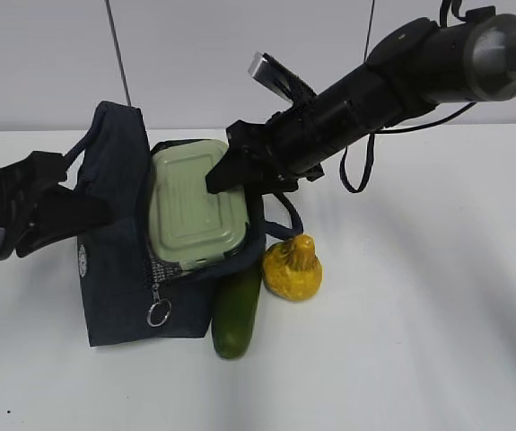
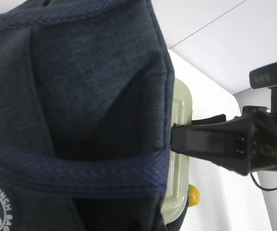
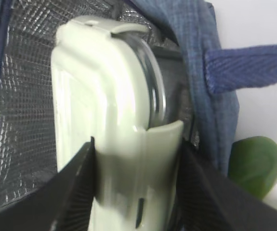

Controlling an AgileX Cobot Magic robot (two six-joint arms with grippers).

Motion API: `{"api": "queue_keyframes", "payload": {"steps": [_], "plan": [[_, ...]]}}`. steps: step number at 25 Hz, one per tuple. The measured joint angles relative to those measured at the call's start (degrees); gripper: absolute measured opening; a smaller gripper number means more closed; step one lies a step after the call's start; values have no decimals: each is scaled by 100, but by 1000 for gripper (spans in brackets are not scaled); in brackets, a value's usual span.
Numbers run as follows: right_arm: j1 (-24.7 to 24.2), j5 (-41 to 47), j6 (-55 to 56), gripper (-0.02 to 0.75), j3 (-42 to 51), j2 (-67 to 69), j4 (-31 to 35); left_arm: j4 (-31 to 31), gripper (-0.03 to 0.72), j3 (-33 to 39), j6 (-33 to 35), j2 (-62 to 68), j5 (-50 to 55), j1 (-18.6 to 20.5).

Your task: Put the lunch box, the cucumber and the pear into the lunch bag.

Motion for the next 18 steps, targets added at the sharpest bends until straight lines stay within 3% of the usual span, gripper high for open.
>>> {"api": "queue_keyframes", "payload": {"steps": [9,18], "plan": [[490,-108,136,368,-356,0,-501,-60,-15,0,170,0,116,0],[1002,-274,232,368,-737,389,-533,-55,-15,0,195,0,136,0]]}}
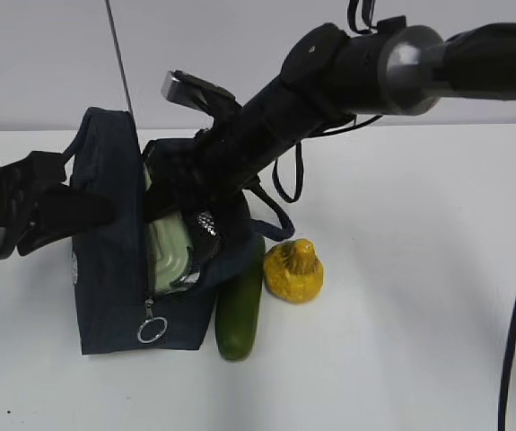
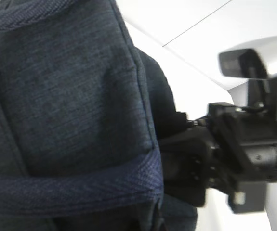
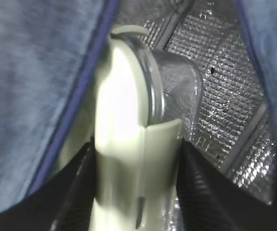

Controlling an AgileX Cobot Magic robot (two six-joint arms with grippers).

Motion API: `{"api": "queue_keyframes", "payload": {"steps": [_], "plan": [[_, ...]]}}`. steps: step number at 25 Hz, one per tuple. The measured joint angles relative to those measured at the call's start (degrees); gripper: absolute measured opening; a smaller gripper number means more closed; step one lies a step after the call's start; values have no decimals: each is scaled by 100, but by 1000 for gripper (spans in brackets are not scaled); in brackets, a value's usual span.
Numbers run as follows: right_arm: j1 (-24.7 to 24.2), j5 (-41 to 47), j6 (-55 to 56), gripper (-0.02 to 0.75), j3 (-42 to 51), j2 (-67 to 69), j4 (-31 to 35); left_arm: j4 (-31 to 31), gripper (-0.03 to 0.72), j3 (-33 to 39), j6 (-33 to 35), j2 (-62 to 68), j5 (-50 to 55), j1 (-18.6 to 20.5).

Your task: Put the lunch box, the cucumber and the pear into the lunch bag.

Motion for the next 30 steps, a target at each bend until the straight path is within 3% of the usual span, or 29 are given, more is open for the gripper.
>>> {"api": "queue_keyframes", "payload": {"steps": [15,19,25,30], "plan": [[-36,-138,67,482,-113,78,-195,70,-15,0,6,0,73,0],[-48,93,142,482,-370,-205,-1110,92,-15,0,6,0,73,0],[-48,608,1122,482,-699,-879,-3108,121,-15,0,6,0,73,0],[-48,1647,1924,481,-724,-1096,-4472,127,-15,0,13,0,73,0]]}}
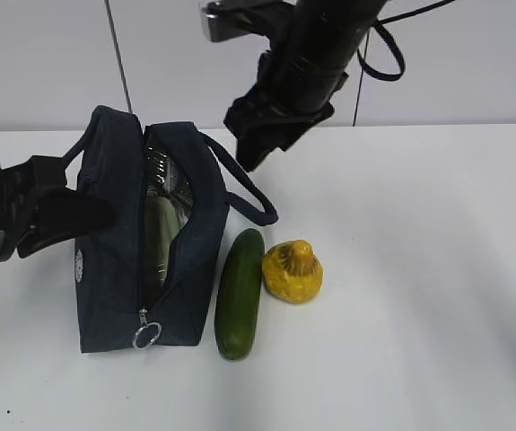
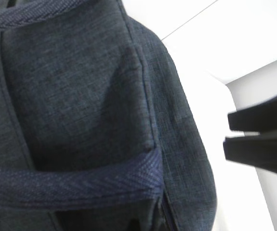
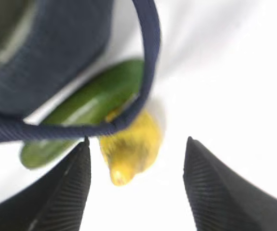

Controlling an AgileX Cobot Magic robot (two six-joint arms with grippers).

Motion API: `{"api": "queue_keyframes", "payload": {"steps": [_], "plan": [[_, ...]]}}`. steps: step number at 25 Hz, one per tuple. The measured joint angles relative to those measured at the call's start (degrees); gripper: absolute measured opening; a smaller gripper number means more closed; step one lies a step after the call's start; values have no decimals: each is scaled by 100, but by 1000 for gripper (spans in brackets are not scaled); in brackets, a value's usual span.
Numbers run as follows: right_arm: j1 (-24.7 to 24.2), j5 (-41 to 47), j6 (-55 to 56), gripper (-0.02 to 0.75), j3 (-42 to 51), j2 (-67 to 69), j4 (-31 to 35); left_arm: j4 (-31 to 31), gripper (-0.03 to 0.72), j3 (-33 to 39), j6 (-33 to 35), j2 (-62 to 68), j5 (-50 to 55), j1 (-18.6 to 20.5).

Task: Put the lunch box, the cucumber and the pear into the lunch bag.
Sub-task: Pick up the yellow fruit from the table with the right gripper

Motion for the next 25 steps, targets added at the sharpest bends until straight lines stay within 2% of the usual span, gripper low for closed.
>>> {"api": "queue_keyframes", "payload": {"steps": [4,8,12,18,25], "plan": [[0,388,262,447,152,0,-513,5,-15,0,0,0,0,0],[0,400,308,428,424,0,-565,5,-15,0,4,0,0,0],[0,400,321,426,820,0,-216,5,-15,0,4,0,0,0],[0,386,321,426,1518,0,-109,24,-15,0,4,0,0,0],[0,-263,309,424,1589,0,170,133,-15,0,4,0,0,0]]}}
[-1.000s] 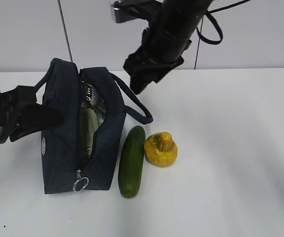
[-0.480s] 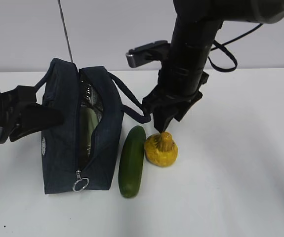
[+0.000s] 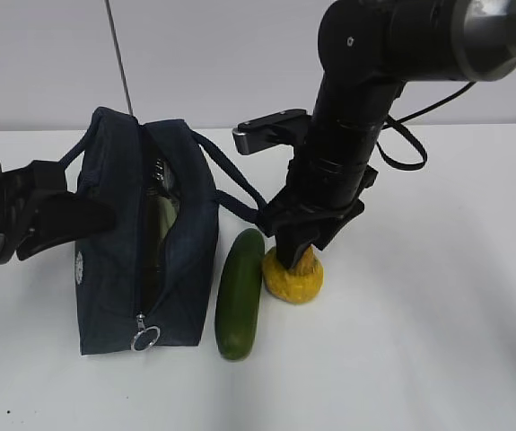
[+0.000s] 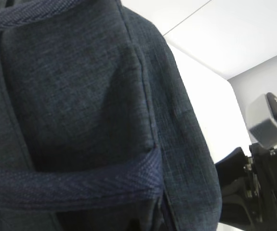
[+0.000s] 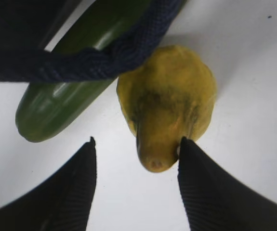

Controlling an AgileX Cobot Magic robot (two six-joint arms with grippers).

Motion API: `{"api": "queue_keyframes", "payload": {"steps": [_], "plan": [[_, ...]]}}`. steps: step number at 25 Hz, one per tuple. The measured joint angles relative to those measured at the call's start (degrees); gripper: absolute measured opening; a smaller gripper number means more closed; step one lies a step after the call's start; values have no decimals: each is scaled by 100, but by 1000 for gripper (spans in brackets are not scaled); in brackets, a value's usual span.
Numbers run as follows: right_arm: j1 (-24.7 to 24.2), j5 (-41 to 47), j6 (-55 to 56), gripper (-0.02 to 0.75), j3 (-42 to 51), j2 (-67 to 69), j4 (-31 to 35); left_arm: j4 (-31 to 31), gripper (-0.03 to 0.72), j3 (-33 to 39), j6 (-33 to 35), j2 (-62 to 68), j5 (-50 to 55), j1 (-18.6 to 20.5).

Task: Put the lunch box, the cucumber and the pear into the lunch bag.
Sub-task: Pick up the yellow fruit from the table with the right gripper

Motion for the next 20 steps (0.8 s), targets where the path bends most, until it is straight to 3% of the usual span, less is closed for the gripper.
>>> {"api": "queue_keyframes", "payload": {"steps": [10,16,20], "plan": [[0,-304,-11,412,9,353,36,38,-15,0,0,0,0,0],[-9,-328,-11,285,-14,414,-20,52,-15,0,0,0,0,0],[-9,-316,-11,241,-66,414,-120,66,-15,0,0,0,0,0]]}}
